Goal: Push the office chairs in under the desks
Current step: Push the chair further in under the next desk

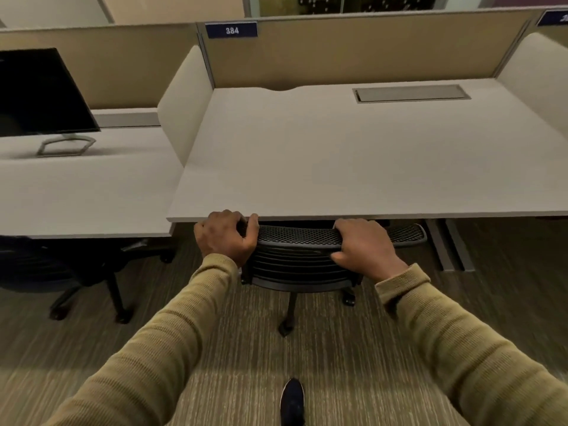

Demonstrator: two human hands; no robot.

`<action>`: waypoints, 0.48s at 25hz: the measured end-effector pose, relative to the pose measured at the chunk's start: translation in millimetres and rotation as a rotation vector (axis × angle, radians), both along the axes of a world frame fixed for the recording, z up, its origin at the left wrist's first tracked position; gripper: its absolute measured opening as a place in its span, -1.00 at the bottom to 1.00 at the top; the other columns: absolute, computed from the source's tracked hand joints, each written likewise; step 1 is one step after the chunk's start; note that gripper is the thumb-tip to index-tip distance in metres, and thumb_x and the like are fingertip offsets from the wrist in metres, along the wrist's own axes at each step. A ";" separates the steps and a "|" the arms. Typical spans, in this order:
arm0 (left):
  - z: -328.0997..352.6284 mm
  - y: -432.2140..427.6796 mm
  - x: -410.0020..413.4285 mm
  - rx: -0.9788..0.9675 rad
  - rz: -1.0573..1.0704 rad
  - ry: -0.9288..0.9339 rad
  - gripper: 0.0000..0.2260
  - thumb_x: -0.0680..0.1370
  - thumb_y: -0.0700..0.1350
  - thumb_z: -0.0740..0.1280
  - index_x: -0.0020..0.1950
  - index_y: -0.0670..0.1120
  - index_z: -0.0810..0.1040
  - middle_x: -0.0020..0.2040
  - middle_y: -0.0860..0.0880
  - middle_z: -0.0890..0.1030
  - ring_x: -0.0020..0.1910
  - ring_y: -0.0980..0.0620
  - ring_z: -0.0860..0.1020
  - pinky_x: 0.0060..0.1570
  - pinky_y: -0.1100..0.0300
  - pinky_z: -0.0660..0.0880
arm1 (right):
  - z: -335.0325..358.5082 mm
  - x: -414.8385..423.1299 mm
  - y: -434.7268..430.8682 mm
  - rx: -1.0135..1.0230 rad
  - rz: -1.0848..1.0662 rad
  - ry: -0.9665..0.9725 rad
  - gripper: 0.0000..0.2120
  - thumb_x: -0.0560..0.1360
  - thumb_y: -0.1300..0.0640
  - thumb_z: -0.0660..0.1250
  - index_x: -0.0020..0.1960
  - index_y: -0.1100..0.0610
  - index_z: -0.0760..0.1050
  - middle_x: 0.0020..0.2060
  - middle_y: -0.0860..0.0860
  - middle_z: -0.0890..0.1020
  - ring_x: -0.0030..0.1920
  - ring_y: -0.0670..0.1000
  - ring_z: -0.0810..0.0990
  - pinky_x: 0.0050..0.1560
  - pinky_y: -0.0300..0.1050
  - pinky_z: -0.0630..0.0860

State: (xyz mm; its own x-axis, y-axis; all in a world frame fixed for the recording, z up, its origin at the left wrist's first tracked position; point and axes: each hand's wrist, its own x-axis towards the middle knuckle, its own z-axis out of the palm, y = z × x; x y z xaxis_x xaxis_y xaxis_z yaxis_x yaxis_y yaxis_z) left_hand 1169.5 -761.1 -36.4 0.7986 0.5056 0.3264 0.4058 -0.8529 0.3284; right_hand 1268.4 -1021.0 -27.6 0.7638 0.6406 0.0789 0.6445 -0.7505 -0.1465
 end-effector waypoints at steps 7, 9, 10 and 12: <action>-4.3 -79.9 -31.4 0.047 0.046 -0.038 -0.54 0.54 0.25 0.12 -0.23 -0.05 0.63 -0.31 0.04 0.56 -0.20 -0.04 0.53 -0.06 0.01 0.34 | -4.9 -13.2 -72.7 0.043 0.067 0.023 -0.65 0.37 -0.14 0.42 0.05 0.03 0.52 -0.16 -0.04 0.61 -0.11 0.07 0.61 -0.15 -0.08 0.29; -1.8 -100.2 -36.8 0.040 0.072 -0.066 -0.53 0.54 0.25 0.12 -0.26 -0.05 0.61 -0.35 0.09 0.48 -0.25 -0.01 0.48 -0.09 0.02 0.33 | -1.6 -13.1 -92.1 0.035 0.099 0.033 -0.63 0.38 -0.16 0.42 0.08 0.02 0.51 -0.11 -0.04 0.63 -0.08 0.06 0.61 -0.13 -0.09 0.29; 0.3 -115.3 -37.9 0.043 0.077 -0.071 -0.54 0.54 0.25 0.12 -0.27 -0.04 0.60 -0.36 0.10 0.45 -0.28 0.01 0.45 -0.10 0.03 0.33 | 1.5 -11.1 -107.8 0.045 0.117 0.041 -0.62 0.39 -0.17 0.42 0.09 0.01 0.51 -0.08 -0.04 0.64 -0.06 0.06 0.61 -0.12 -0.09 0.29; 0.9 -147.7 -38.7 0.054 0.078 -0.104 -0.54 0.54 0.24 0.12 -0.29 -0.04 0.60 -0.38 0.12 0.43 -0.30 0.05 0.40 -0.12 0.03 0.35 | 5.4 -9.3 -147.4 0.054 0.166 0.050 -0.59 0.40 -0.20 0.43 0.13 -0.01 0.50 -0.04 -0.05 0.64 -0.03 0.04 0.60 -0.11 -0.09 0.29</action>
State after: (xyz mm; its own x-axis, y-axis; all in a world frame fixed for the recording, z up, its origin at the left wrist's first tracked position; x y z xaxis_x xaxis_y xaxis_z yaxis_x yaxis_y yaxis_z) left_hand 1130.9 -908.8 -35.4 0.7180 0.5443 0.4339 0.4377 -0.8377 0.3266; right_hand 1259.1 -1168.4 -22.2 0.6519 0.7540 0.0810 0.7497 -0.6246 -0.2186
